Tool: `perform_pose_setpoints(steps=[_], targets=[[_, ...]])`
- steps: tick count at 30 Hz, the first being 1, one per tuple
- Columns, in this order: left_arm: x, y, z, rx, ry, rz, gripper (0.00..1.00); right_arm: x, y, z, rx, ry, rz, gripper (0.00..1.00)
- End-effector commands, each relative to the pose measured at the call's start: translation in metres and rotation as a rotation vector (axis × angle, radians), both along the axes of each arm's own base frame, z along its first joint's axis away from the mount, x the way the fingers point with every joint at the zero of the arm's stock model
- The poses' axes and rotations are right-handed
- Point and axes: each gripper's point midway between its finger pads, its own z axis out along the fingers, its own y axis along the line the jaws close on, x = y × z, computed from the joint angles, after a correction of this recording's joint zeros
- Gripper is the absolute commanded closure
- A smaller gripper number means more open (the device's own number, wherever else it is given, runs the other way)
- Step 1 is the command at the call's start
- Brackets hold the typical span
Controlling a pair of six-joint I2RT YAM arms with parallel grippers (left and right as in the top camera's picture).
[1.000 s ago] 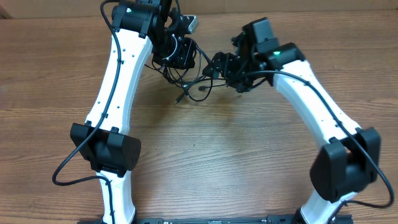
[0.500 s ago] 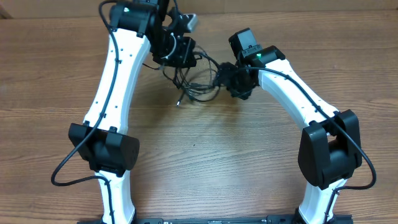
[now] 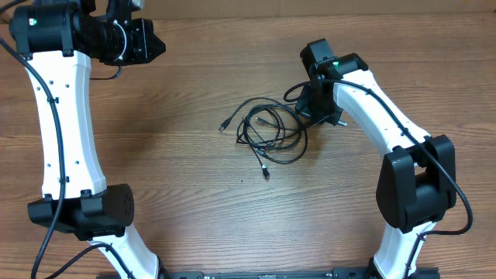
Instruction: Untangle cables
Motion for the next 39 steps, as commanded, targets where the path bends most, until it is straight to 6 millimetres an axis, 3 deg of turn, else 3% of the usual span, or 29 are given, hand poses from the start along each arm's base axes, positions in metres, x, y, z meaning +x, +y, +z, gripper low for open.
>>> perform_pose_setpoints(steps=[1, 5, 8, 10, 11, 12, 14, 19, 23, 27, 31, 39], targets=[[-0.004, -0.007, 0.005, -0.009, -0.003, -0.013, 0.96, 0.003, 0.014, 0.007, 0.061, -0.016, 0.100, 0.96], [-0.009, -0.033, -0.008, 0.018, 0.037, -0.078, 0.96, 0.005, 0.020, 0.026, 0.127, -0.057, 0.107, 0.96], [-0.012, -0.056, -0.029, 0.052, 0.090, -0.128, 0.91, 0.008, 0.008, 0.049, 0.147, -0.110, 0.078, 0.94], [-0.017, -0.070, -0.044, 0.066, 0.133, -0.162, 0.73, 0.011, -0.005, 0.061, 0.151, -0.138, 0.048, 0.81], [-0.021, -0.076, -0.055, 0.097, 0.162, -0.178, 0.62, 0.012, -0.013, 0.066, 0.152, -0.146, 0.029, 0.56], [-0.024, -0.081, -0.063, 0.121, 0.180, -0.189, 0.57, 0.012, -0.017, 0.067, 0.151, -0.147, 0.020, 0.44], [-0.031, -0.088, -0.079, 0.168, 0.216, -0.213, 0.54, 0.012, -0.025, 0.066, 0.147, -0.137, 0.001, 0.36], [-0.062, -0.119, -0.128, 0.274, 0.232, -0.532, 0.43, 0.008, -0.039, 0.063, 0.129, -0.117, 0.034, 0.26], [-0.087, -0.158, -0.168, 0.217, 0.171, -0.823, 0.39, 0.007, -0.041, 0.063, 0.123, -0.111, 0.046, 0.22], [-0.092, -0.186, -0.213, 0.233, 0.063, -0.963, 0.32, 0.006, -0.040, 0.063, 0.127, -0.110, 0.046, 0.19], [-0.095, -0.197, -0.235, 0.246, 0.005, -1.015, 0.20, 0.005, -0.040, 0.063, 0.125, -0.107, 0.047, 0.19], [-0.098, -0.188, -0.262, 0.321, 0.040, -1.037, 0.27, 0.005, -0.039, 0.063, 0.127, -0.107, 0.047, 0.19]])
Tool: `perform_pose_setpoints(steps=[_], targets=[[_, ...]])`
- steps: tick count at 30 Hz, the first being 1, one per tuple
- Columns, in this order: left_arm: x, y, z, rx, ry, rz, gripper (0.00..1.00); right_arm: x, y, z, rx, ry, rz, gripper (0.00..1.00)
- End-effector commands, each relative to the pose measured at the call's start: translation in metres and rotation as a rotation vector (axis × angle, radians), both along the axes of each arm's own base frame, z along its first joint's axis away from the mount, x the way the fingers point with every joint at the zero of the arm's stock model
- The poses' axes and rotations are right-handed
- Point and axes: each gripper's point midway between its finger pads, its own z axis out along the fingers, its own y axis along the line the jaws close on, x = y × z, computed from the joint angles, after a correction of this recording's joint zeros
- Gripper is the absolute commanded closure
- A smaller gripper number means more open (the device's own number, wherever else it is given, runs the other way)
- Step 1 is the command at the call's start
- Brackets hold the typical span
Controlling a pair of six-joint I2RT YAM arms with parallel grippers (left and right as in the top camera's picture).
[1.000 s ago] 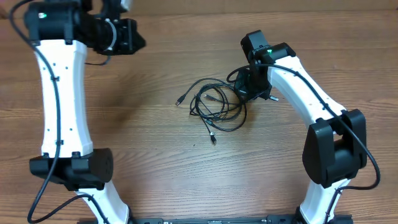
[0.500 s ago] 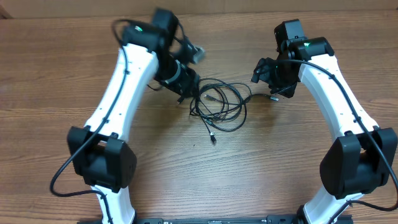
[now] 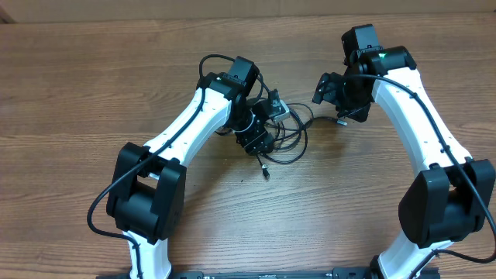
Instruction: Untangle cables
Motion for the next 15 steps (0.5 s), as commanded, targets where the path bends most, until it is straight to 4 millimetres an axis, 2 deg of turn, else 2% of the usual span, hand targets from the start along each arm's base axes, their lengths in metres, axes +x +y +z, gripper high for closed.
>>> perform_pose_setpoints(steps=[1, 3, 7, 9, 11, 12, 13, 15], targets=[[-0.004, 0.005, -0.018, 0.040, 0.018, -0.030, 0.29, 0.003, 0.001, 0.010, 0.011, -0.030, 0.008, 0.18], [-0.003, 0.004, -0.025, 0.044, 0.026, -0.030, 0.33, 0.003, 0.001, 0.011, 0.011, -0.032, 0.008, 0.18], [-0.011, 0.008, -0.044, 0.075, 0.088, -0.032, 0.31, 0.004, 0.001, 0.011, 0.012, -0.034, 0.008, 0.18], [-0.013, 0.009, -0.050, 0.090, 0.103, -0.034, 0.36, 0.004, 0.001, 0.011, 0.012, -0.035, 0.008, 0.17], [-0.007, 0.010, -0.051, 0.101, 0.075, -0.032, 0.59, 0.005, 0.002, 0.011, 0.012, -0.038, 0.008, 0.15], [-0.002, 0.012, -0.049, 0.116, 0.053, -0.028, 0.78, 0.005, 0.002, 0.011, 0.016, -0.040, 0.009, 0.15], [0.005, 0.014, -0.047, 0.135, 0.038, -0.001, 0.92, 0.005, 0.003, 0.011, 0.022, -0.042, 0.011, 0.15], [0.026, 0.019, -0.030, 0.196, 0.017, 0.166, 0.96, 0.010, 0.009, 0.014, 0.054, -0.061, 0.028, 0.15]])
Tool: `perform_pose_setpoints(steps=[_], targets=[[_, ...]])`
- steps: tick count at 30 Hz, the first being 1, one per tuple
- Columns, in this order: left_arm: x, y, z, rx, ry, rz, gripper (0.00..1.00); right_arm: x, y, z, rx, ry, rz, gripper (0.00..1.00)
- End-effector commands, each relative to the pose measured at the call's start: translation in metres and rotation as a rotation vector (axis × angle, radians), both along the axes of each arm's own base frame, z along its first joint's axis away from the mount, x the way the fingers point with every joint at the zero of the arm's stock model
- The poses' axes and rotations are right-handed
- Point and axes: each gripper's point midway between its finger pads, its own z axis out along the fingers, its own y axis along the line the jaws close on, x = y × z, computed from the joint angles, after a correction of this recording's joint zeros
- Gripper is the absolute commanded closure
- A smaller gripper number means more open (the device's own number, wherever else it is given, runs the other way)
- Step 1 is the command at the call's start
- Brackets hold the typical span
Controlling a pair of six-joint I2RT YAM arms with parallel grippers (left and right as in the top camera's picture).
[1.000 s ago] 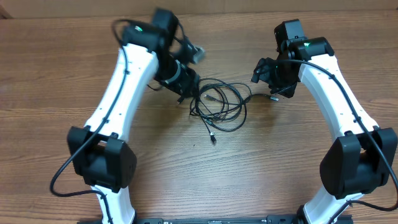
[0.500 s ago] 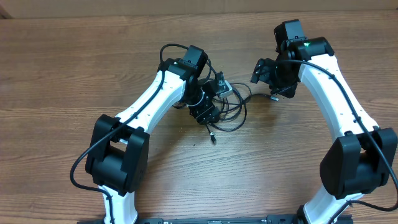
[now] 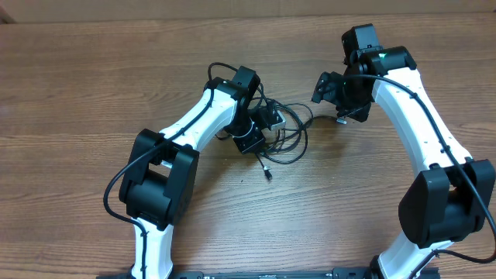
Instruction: Untangle cables
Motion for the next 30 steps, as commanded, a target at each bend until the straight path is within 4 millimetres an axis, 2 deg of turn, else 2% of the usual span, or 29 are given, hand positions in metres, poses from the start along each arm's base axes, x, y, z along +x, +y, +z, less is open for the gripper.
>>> perform_pose_setpoints(steps=[1, 6, 8, 11, 12, 15, 17, 19, 22, 28, 30], targets=[[0.033, 0.006, 0.027, 0.098, -0.062, 0.202, 0.96, 0.009, 0.011, 0.014, 0.061, -0.061, 0.050, 0.15], [0.056, -0.006, 0.111, 0.042, -0.092, 0.366, 0.96, 0.012, 0.048, 0.030, 0.260, -0.103, 0.159, 0.16], [0.065, -0.008, 0.143, 0.004, -0.111, 0.456, 0.96, 0.005, 0.086, 0.055, 0.492, -0.153, 0.335, 0.21], [0.077, -0.004, 0.171, -0.044, -0.116, 0.601, 0.96, -0.001, 0.114, 0.087, 0.715, -0.209, 0.447, 0.24], [0.080, -0.002, 0.176, -0.053, -0.116, 0.633, 0.96, 0.000, 0.119, 0.095, 0.757, -0.229, 0.468, 0.24], [0.089, 0.008, 0.184, -0.070, -0.102, 0.736, 0.96, 0.004, 0.121, 0.100, 0.779, -0.227, 0.438, 0.24], [0.093, 0.015, 0.184, -0.075, -0.083, 0.807, 0.96, 0.008, 0.115, 0.090, 0.725, -0.192, 0.359, 0.25], [0.097, 0.023, 0.184, -0.081, -0.057, 0.885, 0.96, 0.015, 0.102, 0.069, 0.601, -0.131, 0.205, 0.25], [0.099, 0.026, 0.184, -0.087, -0.035, 0.937, 0.96, 0.021, 0.098, 0.054, 0.513, -0.116, 0.114, 0.20], [0.098, 0.024, 0.184, -0.088, -0.032, 0.931, 0.96, 0.029, 0.129, 0.020, 0.509, -0.069, 0.098, 0.20], [0.098, 0.024, 0.184, -0.088, -0.032, 0.931, 0.96, 0.028, 0.149, 0.008, 0.538, -0.049, 0.135, 0.20]])
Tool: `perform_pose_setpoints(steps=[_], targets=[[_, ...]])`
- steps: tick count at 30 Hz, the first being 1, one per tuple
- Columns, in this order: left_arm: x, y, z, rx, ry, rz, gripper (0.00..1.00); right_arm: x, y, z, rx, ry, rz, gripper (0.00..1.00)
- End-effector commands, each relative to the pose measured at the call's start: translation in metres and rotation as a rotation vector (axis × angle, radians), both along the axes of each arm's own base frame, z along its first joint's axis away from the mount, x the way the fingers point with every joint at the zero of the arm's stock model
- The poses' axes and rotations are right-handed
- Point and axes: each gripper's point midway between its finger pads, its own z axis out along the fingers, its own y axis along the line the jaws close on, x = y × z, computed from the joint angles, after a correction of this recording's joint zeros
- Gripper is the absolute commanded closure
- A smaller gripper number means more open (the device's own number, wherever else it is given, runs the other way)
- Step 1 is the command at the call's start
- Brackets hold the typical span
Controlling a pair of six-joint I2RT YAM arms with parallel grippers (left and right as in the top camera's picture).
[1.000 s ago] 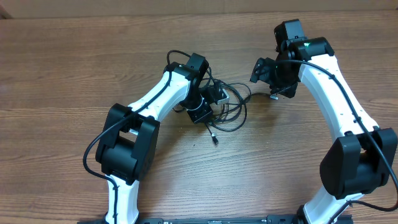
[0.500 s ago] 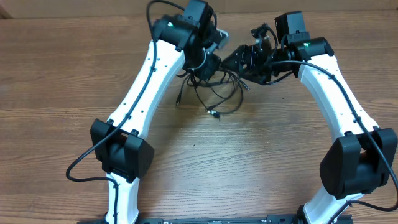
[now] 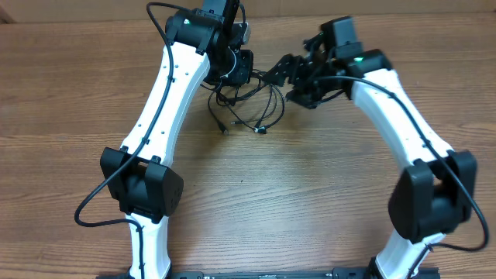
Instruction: Untangle cables
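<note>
The thin black cables hang in a loose tangle of loops between my two grippers at the back middle of the table. Two plug ends dangle low, one on the left and one on the right. My left gripper is at the tangle's upper left and shut on a strand. My right gripper faces it from the right, close by, shut on another strand. The fingertips themselves are dark and hard to make out against the cables.
The wooden table carries nothing else in view. The left arm stretches from the front left to the back middle. The right arm arches in from the front right. Both arm bases stand at the front edge.
The left gripper has moved from the tangle at mid table to the back middle, and the right gripper has moved left to meet it. The cables are now farther back, strung between both grippers.
At first the left arm was away at the back left and the right gripper was at the tangle's right edge. Then the left gripper was down on the tangle, with the right drawn back. Now both grippers hold the cables at the back middle.
</note>
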Motion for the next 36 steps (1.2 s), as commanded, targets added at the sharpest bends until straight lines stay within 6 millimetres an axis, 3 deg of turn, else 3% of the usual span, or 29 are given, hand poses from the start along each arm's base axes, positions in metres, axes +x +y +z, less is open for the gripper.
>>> perform_pose_setpoints(steps=[1, 5, 8, 10, 13, 16, 24, 28, 30, 32, 36], targets=[[0.000, -0.006, 0.015, -0.019, -0.029, 0.011, 0.96, 0.002, 0.019, -0.024, -0.002, 0.049, 0.000, 0.20], [0.006, -0.009, 0.017, -0.029, -0.059, 0.007, 0.96, 0.001, 0.011, -0.054, -0.120, 0.106, -0.071, 0.21], [0.011, -0.010, 0.021, -0.030, -0.093, -0.020, 0.96, -0.003, -0.001, -0.078, -0.194, 0.169, -0.108, 0.28], [0.014, -0.006, 0.035, -0.039, -0.133, -0.024, 0.96, -0.006, -0.016, -0.101, -0.264, 0.222, -0.138, 0.39], [0.016, -0.002, 0.070, -0.069, -0.216, -0.014, 0.96, -0.008, -0.030, -0.118, -0.299, 0.261, -0.160, 0.53], [0.013, 0.006, 0.111, -0.098, -0.310, 0.001, 0.96, -0.008, -0.041, -0.124, -0.317, 0.274, -0.183, 0.58], [-0.015, 0.053, 0.208, -0.160, -0.532, 0.089, 0.96, -0.005, -0.065, -0.129, -0.365, 0.286, -0.228, 0.58], [-0.034, 0.074, 0.239, -0.166, -0.607, 0.120, 0.96, -0.008, -0.070, -0.133, -0.375, 0.290, -0.221, 0.58], [-0.044, 0.086, 0.248, -0.147, -0.632, 0.136, 0.96, -0.010, -0.071, -0.135, -0.382, 0.285, -0.199, 0.58], [-0.047, 0.098, 0.246, -0.101, -0.627, 0.173, 0.96, -0.012, -0.073, -0.136, -0.392, 0.289, -0.195, 0.58], [-0.051, 0.130, 0.219, 0.075, -0.549, 0.283, 0.96, -0.010, -0.066, -0.129, -0.348, 0.228, -0.078, 0.60]])
